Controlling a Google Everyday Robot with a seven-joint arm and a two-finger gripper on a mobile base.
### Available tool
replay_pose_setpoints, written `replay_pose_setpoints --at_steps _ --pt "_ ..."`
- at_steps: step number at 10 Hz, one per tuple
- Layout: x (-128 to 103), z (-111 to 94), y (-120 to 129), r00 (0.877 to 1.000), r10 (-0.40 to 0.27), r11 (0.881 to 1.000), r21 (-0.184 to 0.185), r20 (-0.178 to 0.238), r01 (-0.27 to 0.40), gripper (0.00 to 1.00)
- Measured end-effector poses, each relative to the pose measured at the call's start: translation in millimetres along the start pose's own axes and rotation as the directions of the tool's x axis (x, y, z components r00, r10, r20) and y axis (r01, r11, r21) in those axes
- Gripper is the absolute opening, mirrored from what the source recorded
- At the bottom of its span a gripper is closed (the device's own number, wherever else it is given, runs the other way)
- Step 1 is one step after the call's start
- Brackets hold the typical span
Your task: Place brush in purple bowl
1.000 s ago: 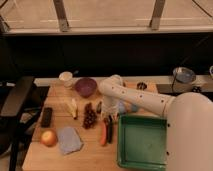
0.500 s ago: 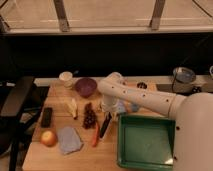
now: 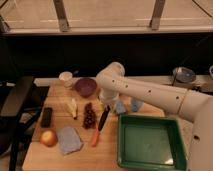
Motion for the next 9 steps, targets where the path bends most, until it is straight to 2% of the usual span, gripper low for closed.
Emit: replay_pose_setpoints --at_steps 2,3,5,6,7,9 --pt "19.9 -27.6 -11.7 0.999 -0.01 0.999 0.037 -0.037 0.011 0.0" --pt "37.4 -35.7 -15.5 1.0 -0.017 0.997 0.07 -0.014 0.018 0.0" --pt "66.9 -41.3 -27.3 0.998 -0.038 0.991 0.128 0.058 0.03 0.0" --pt "83.3 -42.1 -36.8 0.991 -0.048 0.988 0.151 0.121 0.029 0.0" --pt "91.8 -41.5 -46.1 0.984 -0.059 0.986 0.162 0.169 0.031 0.0" --pt "102.1 -42.9 -56.1 0.969 -0.079 0.983 0.18 0.235 0.037 0.0"
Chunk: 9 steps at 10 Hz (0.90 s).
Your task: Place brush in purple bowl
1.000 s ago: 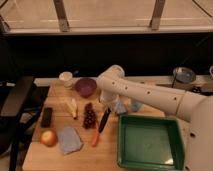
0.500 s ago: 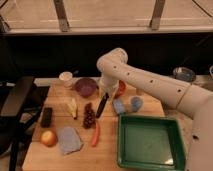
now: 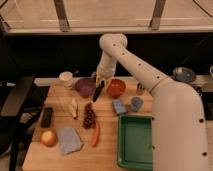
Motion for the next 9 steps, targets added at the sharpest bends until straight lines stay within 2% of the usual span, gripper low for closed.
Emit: replay_pose_setpoints --at_steps 2,5,6,8,9 --pt "3.4 -0.1 -4.9 1.0 -0.007 1.0 0.007 0.028 0.007 0.0" --pt "3.4 0.3 -2.1 1.0 -0.004 1.0 0.002 0.029 0.004 0.0" --pt "2.6 2.6 -2.5 1.0 0.003 1.0 -0.015 0.015 -0.003 0.0" --pt "3.8 7.8 -8.3 0.997 0.002 0.999 -0.043 -0.08 -0.005 0.0" --pt "4.8 9.1 -7.2 0.995 0.002 0.999 -0.049 -0.096 -0.007 0.0"
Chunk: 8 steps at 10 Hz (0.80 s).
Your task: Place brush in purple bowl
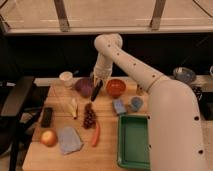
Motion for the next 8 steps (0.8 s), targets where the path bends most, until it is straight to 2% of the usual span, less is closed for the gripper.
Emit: replay_pose_setpoints --at_steps 6,8 --pt "-3.8 11.6 -1.7 1.0 -0.011 1.0 -0.014 -0.008 0.011 0.0" --pt "-3.0 16.1 -2.9 0.999 -0.039 0.999 -0.026 -0.019 0.038 0.0"
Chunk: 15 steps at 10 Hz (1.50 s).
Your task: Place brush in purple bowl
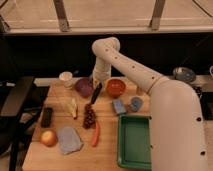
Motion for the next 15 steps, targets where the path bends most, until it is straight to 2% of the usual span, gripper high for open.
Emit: replay_pose_setpoints --at_steps 4,7,10,13,14,15 --pt "16.8 14.3 -14.1 0.996 -0.091 0.996 -0.026 -0.017 0.091 0.0" --pt "28.4 32.7 -34.1 0.984 -0.18 0.983 -0.032 -0.013 0.18 0.0" --pt "37.0 46.9 -39.6 0.973 -0.231 0.973 -0.034 -0.015 0.23 0.0" --pt "41.0 56.8 -40.5 0.969 -0.247 0.969 -0.02 -0.007 0.247 0.0" --pt "41.0 61.1 -43.4 0.967 -0.254 0.967 -0.014 -0.002 0.254 0.02" --pt "40.9 64.9 -46.5 0.966 -0.257 0.966 -0.007 0.005 0.258 0.1"
